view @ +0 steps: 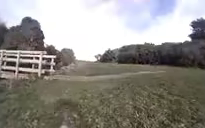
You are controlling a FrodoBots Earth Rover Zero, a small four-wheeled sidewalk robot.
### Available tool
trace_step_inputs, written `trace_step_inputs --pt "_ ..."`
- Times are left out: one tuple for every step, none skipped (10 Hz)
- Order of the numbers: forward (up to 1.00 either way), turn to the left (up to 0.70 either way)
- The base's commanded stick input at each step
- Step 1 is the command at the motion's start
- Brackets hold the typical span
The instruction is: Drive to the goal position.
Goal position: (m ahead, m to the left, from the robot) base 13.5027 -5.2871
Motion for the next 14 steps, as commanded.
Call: trace_step_inputs --pt "0.85 -0.11" --pt "0.85 -0.30" --pt "0.85 -0.34" --pt "0.85 -0.34" --pt "0.85 -0.34" --pt "0.85 -0.34" --pt "0.85 -0.26" --pt "0.85 -0.05" --pt "0.85 0.00" --pt "0.85 0.00" --pt "0.85 0.00" --pt "0.85 0.00" --pt "0.85 0.00" --pt "0.85 0.00"
